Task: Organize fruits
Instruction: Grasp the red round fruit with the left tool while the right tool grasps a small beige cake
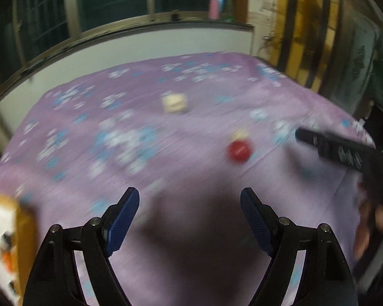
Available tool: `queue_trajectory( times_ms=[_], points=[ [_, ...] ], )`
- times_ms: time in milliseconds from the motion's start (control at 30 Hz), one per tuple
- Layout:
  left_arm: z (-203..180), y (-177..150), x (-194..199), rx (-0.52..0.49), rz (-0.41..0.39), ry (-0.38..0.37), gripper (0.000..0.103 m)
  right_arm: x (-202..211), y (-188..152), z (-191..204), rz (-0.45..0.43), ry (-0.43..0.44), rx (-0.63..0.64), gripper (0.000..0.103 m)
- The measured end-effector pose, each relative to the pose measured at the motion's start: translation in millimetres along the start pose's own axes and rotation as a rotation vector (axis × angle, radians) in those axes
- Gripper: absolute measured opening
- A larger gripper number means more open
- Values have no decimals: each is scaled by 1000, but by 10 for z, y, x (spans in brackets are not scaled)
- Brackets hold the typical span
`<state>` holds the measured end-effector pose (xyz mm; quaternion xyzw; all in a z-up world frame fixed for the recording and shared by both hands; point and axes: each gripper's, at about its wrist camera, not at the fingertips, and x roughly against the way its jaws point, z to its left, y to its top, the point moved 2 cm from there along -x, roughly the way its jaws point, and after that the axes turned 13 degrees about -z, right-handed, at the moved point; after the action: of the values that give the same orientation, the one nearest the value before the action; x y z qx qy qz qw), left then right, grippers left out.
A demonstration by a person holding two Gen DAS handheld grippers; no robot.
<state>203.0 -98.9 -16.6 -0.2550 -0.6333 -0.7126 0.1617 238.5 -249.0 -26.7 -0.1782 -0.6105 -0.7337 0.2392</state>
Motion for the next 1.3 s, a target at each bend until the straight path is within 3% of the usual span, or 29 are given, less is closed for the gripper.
queue_trajectory(
  times_ms=[133,200,233,367,467,767,1067,1267,1300],
  points=[
    [-238,27,-364,-13,25,-18,74,76,-18,-307,-21,-18,-64,67],
    [-231,17,-489,1,49,-8,60,115,-6,-465,-34,-17,-101,67],
    [-212,13,-532,10,51,-5,58,109,10,-491,-37,-16,-108,67],
    [-203,82,-611,16,36,3,47,-59,76,-366,-3,31,-39,67],
    [-237,114,-668,0,35,24,28,-169,72,-283,10,56,-4,67],
    [99,115,-457,50,-5,38,27,-230,61,-214,27,82,34,66],
    [396,89,-146,91,-44,48,27,-383,13,247,56,137,145,58],
    [461,5,-118,109,-26,42,27,-621,-33,494,85,120,167,45],
    [473,-7,-103,114,-25,40,27,-630,-31,517,75,113,173,38]
  ],
)
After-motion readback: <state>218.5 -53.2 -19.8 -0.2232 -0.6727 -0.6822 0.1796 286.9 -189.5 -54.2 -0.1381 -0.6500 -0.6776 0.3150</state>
